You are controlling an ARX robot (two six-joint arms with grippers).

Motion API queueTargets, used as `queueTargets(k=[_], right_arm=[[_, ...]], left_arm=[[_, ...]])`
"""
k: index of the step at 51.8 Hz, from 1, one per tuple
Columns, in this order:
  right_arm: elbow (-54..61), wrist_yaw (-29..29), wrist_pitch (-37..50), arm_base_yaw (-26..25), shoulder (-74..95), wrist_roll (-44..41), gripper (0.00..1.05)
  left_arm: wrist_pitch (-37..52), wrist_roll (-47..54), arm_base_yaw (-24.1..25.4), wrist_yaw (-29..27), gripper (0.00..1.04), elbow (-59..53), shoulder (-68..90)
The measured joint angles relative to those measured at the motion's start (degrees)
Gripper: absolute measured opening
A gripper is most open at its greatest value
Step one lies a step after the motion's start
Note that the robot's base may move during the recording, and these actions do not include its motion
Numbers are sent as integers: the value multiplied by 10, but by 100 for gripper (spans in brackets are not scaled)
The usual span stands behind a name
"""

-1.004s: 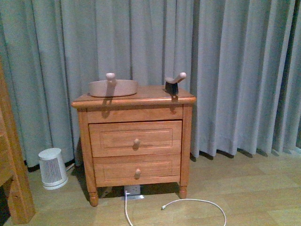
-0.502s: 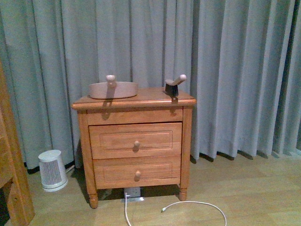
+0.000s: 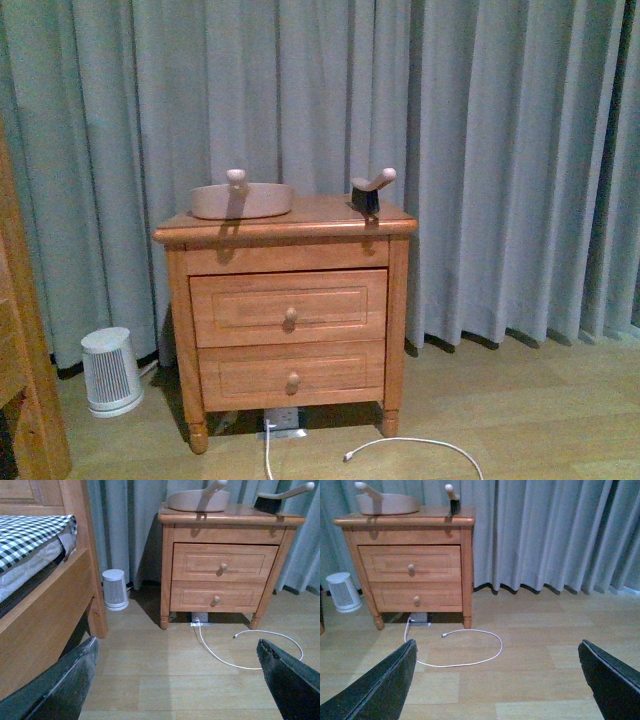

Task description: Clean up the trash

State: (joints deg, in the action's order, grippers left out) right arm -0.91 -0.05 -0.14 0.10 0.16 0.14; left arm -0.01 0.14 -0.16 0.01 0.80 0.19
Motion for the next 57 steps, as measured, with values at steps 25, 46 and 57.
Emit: queueTargets(k=[25, 46, 57], right_arm=[[0, 0, 0, 0, 0, 0, 97], [0, 0, 0, 0, 0, 0, 97], [0, 0, 0, 0, 0, 0, 97]], left_arm=[[0, 0, 0, 0, 97, 0, 0], [0, 0, 0, 0, 97, 0, 0], [0, 0, 0, 0, 97, 0, 0]])
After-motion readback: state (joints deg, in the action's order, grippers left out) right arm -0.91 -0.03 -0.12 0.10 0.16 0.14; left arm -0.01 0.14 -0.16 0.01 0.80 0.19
